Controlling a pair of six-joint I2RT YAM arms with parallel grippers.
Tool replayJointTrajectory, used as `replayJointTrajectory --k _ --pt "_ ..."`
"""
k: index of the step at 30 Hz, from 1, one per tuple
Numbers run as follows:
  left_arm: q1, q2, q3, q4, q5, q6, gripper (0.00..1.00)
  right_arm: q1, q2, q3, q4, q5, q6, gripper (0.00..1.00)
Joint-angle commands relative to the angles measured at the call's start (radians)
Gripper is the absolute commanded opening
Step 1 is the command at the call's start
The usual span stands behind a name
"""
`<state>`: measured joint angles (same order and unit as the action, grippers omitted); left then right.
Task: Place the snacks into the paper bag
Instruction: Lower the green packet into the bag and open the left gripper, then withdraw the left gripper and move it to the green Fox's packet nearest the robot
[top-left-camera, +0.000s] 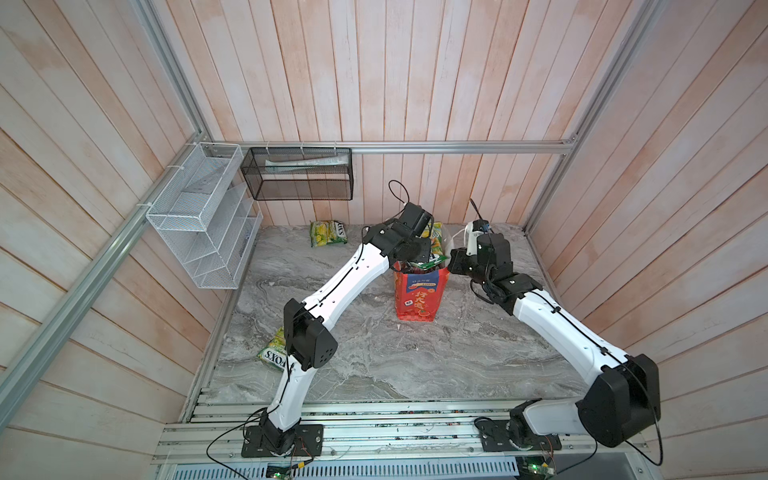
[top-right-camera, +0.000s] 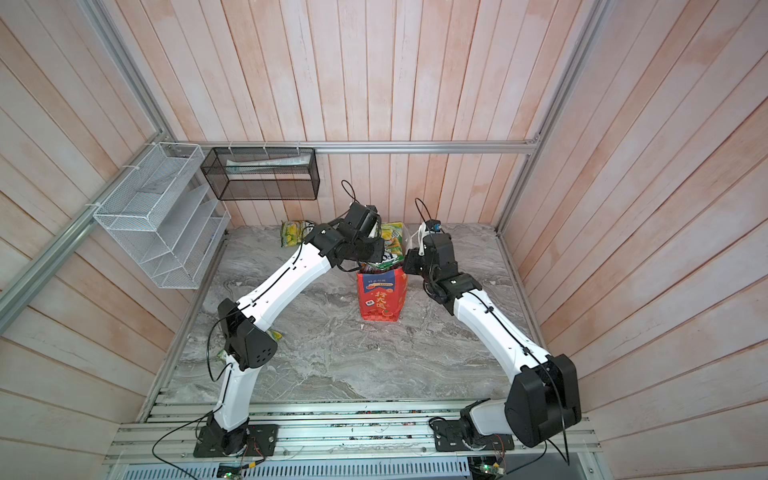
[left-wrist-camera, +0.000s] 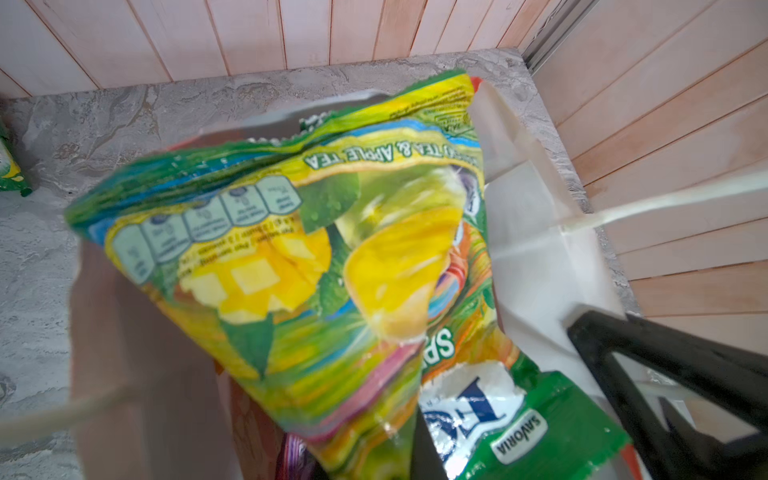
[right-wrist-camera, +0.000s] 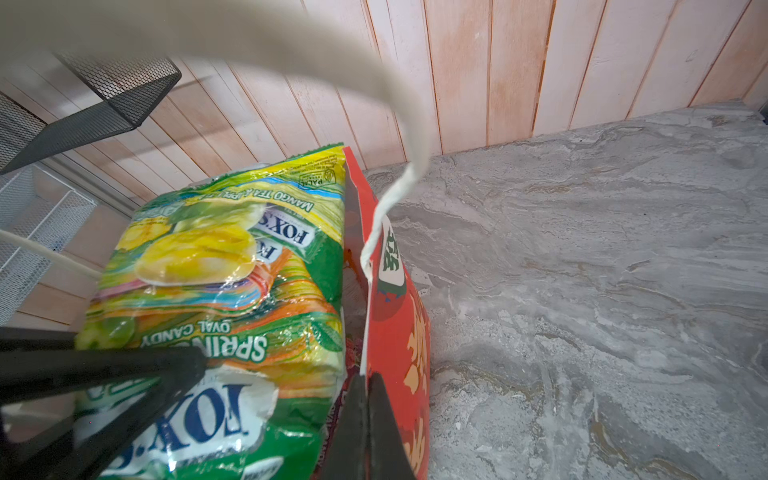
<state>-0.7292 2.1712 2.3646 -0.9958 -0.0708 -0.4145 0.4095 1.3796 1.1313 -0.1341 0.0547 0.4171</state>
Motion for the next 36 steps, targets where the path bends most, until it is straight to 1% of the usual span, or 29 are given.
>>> replayJointTrajectory --k 1,3,6,8,10,14,16,17,20,23,25,27,29,30,31,32,33,36 --pt "0.000 0.037 0.060 -0.028 -0.005 0.021 0.03 0.009 -0.004 -0.016 -0.024 0.008 -0.016 0.00" --pt "0.001 0.045 0.063 -0.028 -0.001 0.017 0.04 0.009 -0.002 -0.016 -0.026 0.008 -0.015 0.00" --pt "0.000 0.043 0.035 -0.023 0.049 0.013 0.04 0.010 -0.003 -0.015 -0.024 0.009 -0.016 0.00" --pt "0.000 0.033 0.006 -0.017 0.083 0.016 0.06 0.009 -0.004 -0.016 -0.024 0.008 -0.016 0.00" --pt "0.000 0.019 -0.008 -0.024 0.090 0.011 0.07 0.009 -0.004 -0.016 -0.024 0.009 -0.015 0.00" --pt "-0.012 -0.058 -0.070 0.006 0.115 0.006 0.09 0.009 -0.002 -0.016 -0.024 0.010 -0.015 0.00" --pt "-0.026 -0.107 -0.115 0.039 0.135 0.005 0.12 0.010 -0.001 -0.016 -0.024 0.011 -0.016 0.00" --pt "-0.038 -0.131 -0.134 0.057 0.145 0.005 0.15 0.010 -0.004 -0.016 -0.024 0.012 -0.015 0.00" --pt "-0.074 -0.170 -0.143 0.075 0.153 0.011 0.28 0.011 -0.005 -0.018 -0.024 0.013 -0.016 0.00" --pt "-0.104 -0.192 -0.087 0.058 0.122 0.007 0.41 0.010 -0.001 -0.017 -0.024 0.010 -0.015 0.00" --pt "-0.115 -0.209 -0.049 0.047 0.098 0.000 0.47 0.012 0.001 -0.016 -0.024 0.012 -0.015 0.00" --pt "-0.122 -0.249 -0.053 0.056 0.064 -0.007 0.53 0.011 -0.002 -0.015 -0.025 0.012 -0.015 0.00" --pt "-0.123 -0.312 -0.121 0.096 0.043 -0.016 0.58 0.011 -0.006 -0.015 -0.026 0.013 -0.016 0.00" --pt "-0.123 -0.358 -0.185 0.129 0.037 -0.018 0.60 0.011 -0.009 -0.016 -0.025 0.012 -0.016 0.00" --pt "-0.122 -0.400 -0.252 0.160 0.043 -0.024 0.60 0.011 -0.011 -0.016 -0.024 0.012 -0.015 0.00" --pt "-0.121 -0.450 -0.331 0.200 0.065 -0.023 0.64 0.011 -0.011 -0.016 -0.025 0.014 -0.016 0.00" --pt "-0.120 -0.506 -0.413 0.240 0.079 -0.027 0.65 0.010 -0.011 -0.016 -0.024 0.014 -0.015 0.00" --pt "-0.120 -0.665 -0.645 0.341 0.050 -0.067 0.73 0.011 -0.010 -0.015 -0.024 0.008 -0.016 0.00"
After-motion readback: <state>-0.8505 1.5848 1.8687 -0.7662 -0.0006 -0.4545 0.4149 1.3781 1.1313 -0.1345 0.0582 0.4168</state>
